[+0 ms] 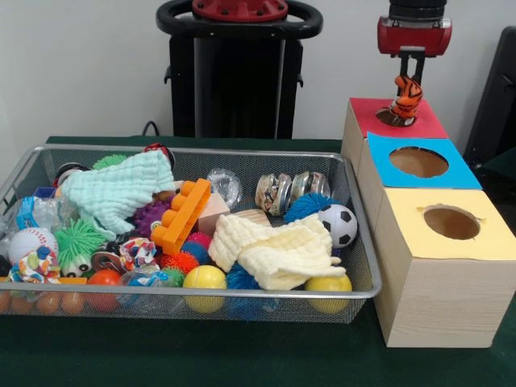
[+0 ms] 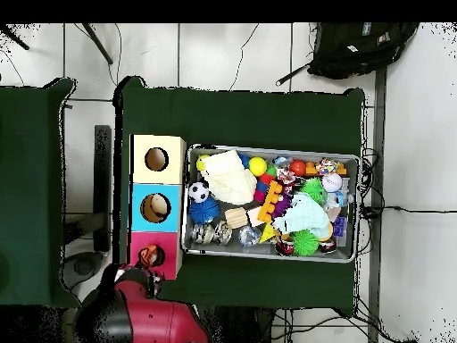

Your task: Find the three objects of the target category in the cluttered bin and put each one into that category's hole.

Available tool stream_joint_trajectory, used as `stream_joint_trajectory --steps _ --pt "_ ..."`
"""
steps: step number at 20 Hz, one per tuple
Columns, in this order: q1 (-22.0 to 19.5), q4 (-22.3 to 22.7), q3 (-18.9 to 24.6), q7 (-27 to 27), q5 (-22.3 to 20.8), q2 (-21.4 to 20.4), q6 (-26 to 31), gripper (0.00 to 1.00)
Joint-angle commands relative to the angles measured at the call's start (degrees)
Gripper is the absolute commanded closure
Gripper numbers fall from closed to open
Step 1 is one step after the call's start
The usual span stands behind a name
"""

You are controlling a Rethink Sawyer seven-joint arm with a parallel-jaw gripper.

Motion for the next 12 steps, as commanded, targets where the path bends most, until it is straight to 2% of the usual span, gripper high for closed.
stream_joint_trajectory --steps 1,12 --pt "-0.62 -1.13 2.87 12.45 1.49 2.07 -1.57 1.0" --pt "-0.81 -1.2 2.11 11.38 0.11 2.83 -3.06 1.0"
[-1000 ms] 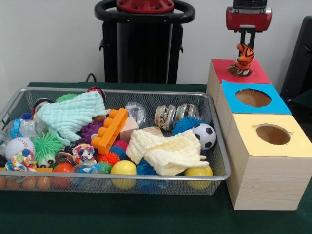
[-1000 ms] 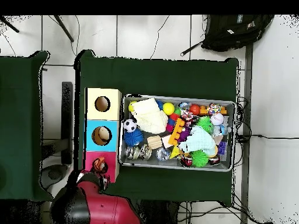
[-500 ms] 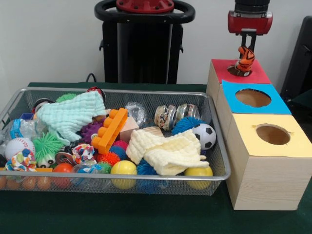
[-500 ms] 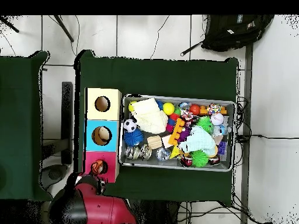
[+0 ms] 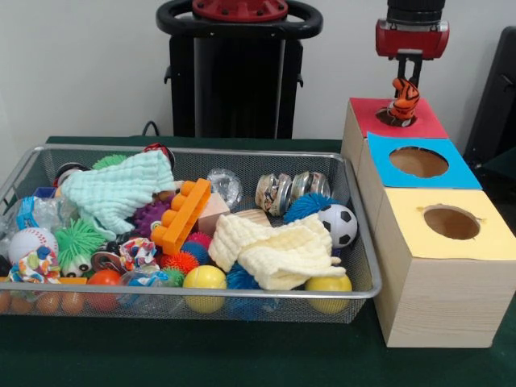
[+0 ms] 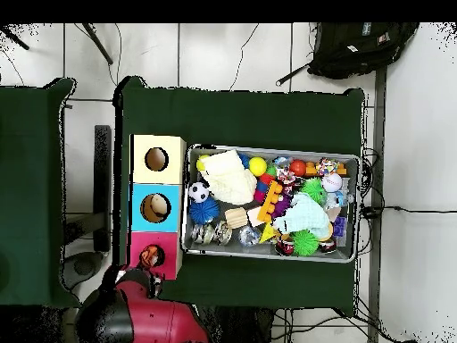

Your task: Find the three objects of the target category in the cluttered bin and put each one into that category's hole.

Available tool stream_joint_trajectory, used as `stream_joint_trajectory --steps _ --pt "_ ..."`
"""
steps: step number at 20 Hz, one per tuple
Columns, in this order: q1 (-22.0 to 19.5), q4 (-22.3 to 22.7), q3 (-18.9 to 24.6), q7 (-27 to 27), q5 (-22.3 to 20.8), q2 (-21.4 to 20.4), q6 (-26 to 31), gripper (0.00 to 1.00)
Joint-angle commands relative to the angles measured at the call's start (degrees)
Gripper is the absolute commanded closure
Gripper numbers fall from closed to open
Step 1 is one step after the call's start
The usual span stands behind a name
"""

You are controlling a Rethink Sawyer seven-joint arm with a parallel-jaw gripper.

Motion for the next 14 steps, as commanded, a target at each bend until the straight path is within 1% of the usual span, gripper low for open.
stream_joint_trajectory --steps 1,2,5,8,9,14 --pt "-1.04 -1.15 2.23 11.39 -0.24 2.1 -3.89 1.0" --pt "-0.57 -1.17 1.59 11.65 -0.26 2.11 -4.74 0.0" --pt "0.26 -0.96 0.5 12.27 -0.3 2.07 -6.43 0.0" --pt "1.34 -1.56 -0.6 11.82 0.38 2.28 -4.57 0.0" --pt "2.03 -1.9 -0.79 12.32 0.91 3.14 -5.03 0.0" --pt "0.86 -1.48 0.67 12.52 0.48 3.8 -6.05 0.0"
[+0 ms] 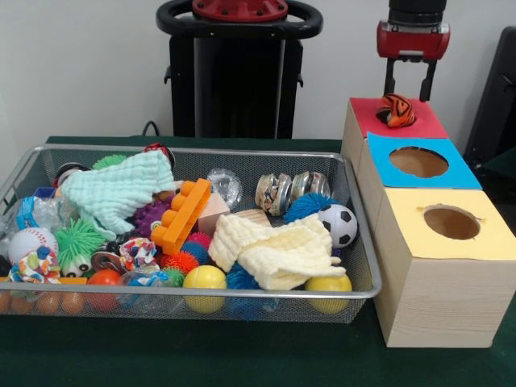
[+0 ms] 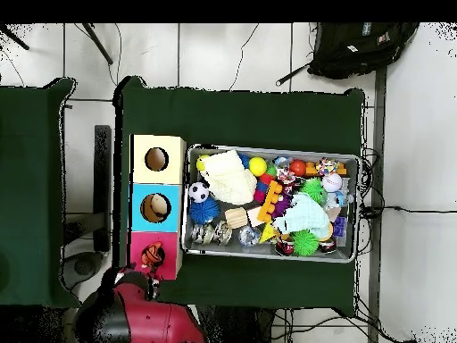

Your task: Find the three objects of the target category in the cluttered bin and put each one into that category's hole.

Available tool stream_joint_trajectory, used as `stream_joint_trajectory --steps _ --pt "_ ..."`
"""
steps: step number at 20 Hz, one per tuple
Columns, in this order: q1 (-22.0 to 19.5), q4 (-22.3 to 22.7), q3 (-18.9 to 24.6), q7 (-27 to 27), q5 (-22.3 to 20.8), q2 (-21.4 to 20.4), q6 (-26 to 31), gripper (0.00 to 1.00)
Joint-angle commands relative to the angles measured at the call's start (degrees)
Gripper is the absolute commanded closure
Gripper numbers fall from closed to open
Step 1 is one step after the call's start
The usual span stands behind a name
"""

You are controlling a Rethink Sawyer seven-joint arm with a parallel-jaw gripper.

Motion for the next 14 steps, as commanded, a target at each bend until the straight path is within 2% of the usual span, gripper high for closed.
stream_joint_trajectory --steps 1,9,10,14 --pt "-0.56 -1.44 1.23 12.5 0.42 2.81 -5.27 0.0" --pt "0.38 -2.58 -0.51 11.22 -0.12 2.93 -5.02 0.0" --pt "0.49 -2.67 -0.73 11.22 -0.25 3.01 -5.52 1.0" --pt "1.79 -2.96 -2.16 11.37 0.09 3.16 -5.91 1.0"
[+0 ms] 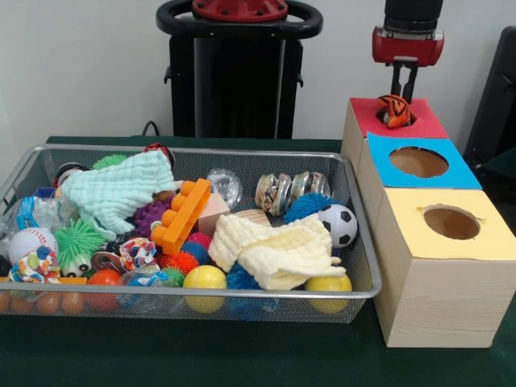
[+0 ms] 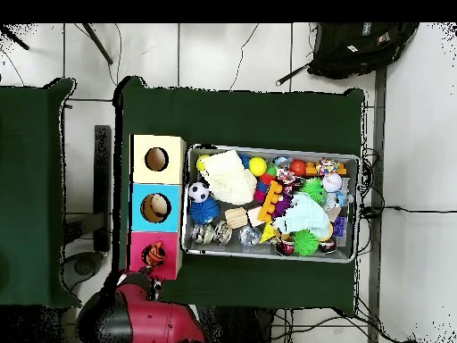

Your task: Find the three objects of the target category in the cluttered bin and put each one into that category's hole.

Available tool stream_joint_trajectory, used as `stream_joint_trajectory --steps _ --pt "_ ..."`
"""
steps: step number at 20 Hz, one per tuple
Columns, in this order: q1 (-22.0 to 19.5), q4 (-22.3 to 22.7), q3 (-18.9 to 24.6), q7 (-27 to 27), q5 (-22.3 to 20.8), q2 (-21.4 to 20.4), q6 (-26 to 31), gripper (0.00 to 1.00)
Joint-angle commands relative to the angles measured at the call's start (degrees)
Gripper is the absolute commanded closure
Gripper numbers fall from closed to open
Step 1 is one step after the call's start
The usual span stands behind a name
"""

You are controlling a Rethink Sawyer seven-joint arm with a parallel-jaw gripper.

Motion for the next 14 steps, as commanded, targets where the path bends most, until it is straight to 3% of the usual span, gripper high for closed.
stream_joint_trajectory --steps 1,14 --pt "1.85 -2.92 -1.68 11.56 0.34 1.6 -5.48 1.0" --pt "1.74 -2.58 -1.08 12.24 0.4 3.42 -9.88 1.0"
